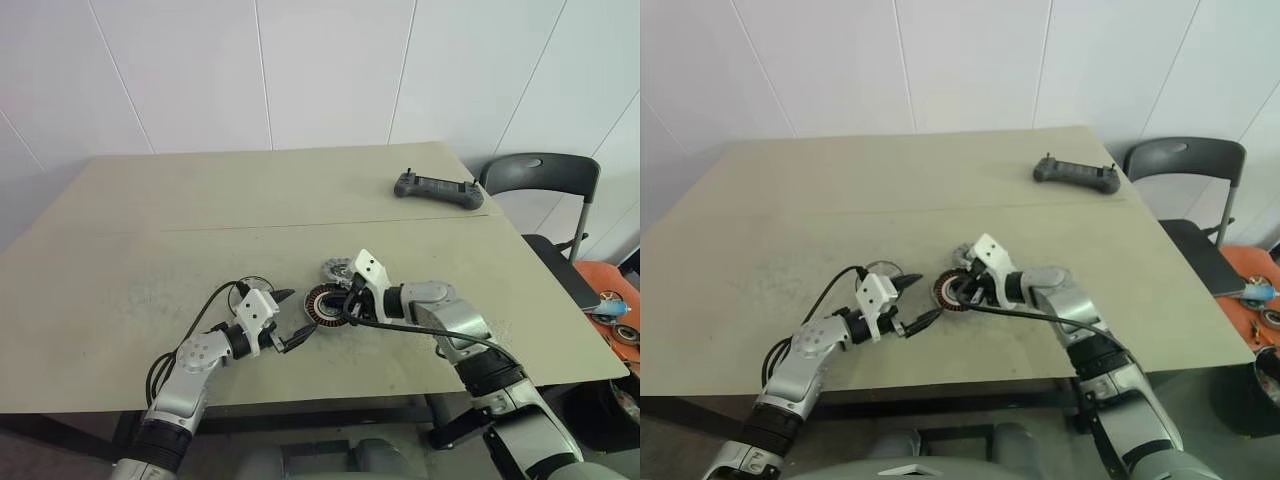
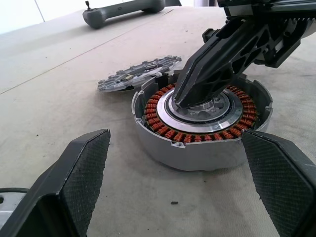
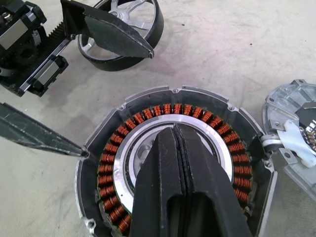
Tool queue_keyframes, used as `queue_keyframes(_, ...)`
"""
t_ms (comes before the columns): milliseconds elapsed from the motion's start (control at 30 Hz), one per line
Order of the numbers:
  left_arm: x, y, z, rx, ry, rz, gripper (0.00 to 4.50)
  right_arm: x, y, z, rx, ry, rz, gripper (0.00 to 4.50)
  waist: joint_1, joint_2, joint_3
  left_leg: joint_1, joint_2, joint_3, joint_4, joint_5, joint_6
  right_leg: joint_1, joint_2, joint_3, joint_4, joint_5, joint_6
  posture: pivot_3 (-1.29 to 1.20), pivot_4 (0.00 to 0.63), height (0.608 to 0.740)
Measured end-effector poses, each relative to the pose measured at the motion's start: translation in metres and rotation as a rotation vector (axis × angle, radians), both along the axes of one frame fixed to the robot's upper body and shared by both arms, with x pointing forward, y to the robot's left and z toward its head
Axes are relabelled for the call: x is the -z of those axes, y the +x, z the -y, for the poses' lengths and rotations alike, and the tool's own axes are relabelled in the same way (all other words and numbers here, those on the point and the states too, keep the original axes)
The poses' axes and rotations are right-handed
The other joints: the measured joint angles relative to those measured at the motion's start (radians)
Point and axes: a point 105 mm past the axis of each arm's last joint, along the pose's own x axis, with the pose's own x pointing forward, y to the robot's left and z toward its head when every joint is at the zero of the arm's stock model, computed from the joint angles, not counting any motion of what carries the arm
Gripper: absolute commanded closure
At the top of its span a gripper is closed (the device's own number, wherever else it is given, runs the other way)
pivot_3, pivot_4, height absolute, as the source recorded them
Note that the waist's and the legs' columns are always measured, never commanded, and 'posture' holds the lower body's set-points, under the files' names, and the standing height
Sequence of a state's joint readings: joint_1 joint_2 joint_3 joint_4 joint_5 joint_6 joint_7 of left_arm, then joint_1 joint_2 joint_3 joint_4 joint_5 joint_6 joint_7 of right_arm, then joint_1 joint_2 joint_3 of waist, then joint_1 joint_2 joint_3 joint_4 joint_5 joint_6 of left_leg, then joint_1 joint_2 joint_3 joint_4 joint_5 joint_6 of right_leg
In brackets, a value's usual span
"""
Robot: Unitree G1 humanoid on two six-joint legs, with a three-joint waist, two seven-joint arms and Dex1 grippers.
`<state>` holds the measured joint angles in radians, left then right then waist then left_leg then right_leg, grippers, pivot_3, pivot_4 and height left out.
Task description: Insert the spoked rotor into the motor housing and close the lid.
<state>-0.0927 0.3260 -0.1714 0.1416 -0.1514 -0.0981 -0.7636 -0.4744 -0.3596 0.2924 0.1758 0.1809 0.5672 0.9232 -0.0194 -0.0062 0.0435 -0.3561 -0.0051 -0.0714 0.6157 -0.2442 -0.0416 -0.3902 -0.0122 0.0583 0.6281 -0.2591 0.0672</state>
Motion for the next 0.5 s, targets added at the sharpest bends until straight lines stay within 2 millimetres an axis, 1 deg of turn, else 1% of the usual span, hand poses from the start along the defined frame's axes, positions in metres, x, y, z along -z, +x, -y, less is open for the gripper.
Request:
queue_keyframes(133, -0.0001, 0.0001, -0.0002, -0.001, 0.001, 0.001, 0.0, 0.0002, -0.0015, 0.0067, -0.009, -0.011, -0.012, 4.49, 0.0, 0.0, 0.0, 0.0, 0.0, 0.0, 0.0, 0.0, 0.0, 0.0, 0.0, 0.0, 0.0, 0.0, 0.0, 0.0, 0.0, 0.74)
queue_keyframes(300, -0.0002, 0.0003, -0.0004, -0.002, 0.001, 0.003, 0.0, 0.0013, -0.0078, 0.0082, -0.029, 0.026, -0.051, 4.49, -0.001, 0.0, 0.0, 0.001, 0.0, 0.0, 0.0, 0.0, 0.0, -0.001, 0.0, 0.0, -0.001, 0.0, 0.0, 0.0, 0.0, 0.74)
queue_keyframes(433, 0.0003, 0.0004, -0.0025, -0.003, 0.009, 0.004, 0.0, 0.0014, -0.0075, 0.0052, -0.007, 0.052, -0.06, 4.49, -0.002, 0.0, 0.0, 0.001, 0.0, 0.0, 0.0, 0.0, 0.0, -0.002, 0.0, 0.0, -0.001, 0.0, 0.0, 0.0, 0.0, 0.74)
queue_keyframes(500, 0.0003, 0.0006, -0.0027, -0.004, 0.009, 0.004, 0.0, 0.0016, -0.0049, 0.0005, 0.018, 0.07, -0.056, 4.49, -0.003, 0.0, 0.0, 0.001, 0.001, 0.0, 0.0, 0.0, 0.0, -0.002, 0.0, 0.0, -0.001, 0.0, 0.0, 0.0, 0.0, 0.74)
